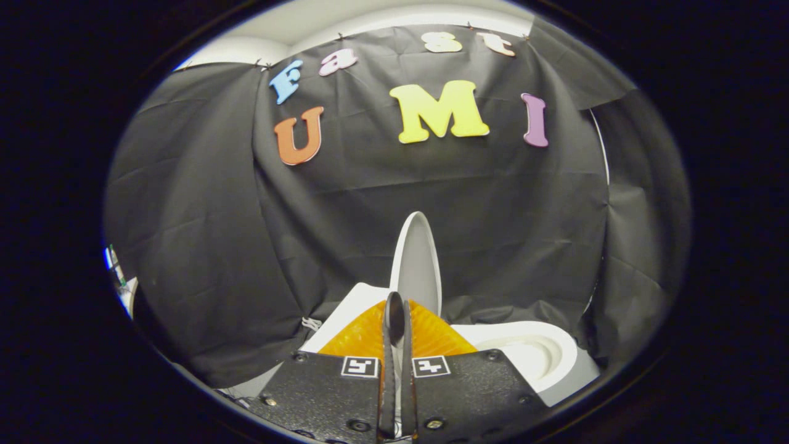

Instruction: Open the toilet lid.

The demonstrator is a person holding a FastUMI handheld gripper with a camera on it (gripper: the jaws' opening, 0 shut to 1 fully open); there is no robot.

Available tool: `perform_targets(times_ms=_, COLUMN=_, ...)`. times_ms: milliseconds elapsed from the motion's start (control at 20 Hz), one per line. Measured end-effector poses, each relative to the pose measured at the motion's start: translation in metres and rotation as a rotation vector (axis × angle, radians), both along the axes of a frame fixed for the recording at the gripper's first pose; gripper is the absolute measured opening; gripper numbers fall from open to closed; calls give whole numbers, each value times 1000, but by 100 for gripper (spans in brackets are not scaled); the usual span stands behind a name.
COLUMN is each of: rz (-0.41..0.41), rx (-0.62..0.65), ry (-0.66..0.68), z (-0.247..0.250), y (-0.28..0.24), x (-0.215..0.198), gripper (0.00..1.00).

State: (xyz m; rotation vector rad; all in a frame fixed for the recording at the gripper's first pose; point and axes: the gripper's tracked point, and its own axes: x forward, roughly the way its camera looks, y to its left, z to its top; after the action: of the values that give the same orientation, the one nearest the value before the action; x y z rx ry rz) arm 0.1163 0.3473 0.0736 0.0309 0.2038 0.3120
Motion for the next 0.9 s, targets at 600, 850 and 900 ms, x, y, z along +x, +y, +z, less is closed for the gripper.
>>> perform_targets(times_ms=600, rz=205, rx=-199, ry=-64, z=-12, y=60, x=-5, gripper=46)
perform_targets(times_ms=850, rz=157, rx=-123, ry=-233, z=29, y=23, x=-15, gripper=89)
perform_targets(times_ms=900, rz=157, rx=-98, ry=-261, z=34, y=16, x=-19, gripper=96)
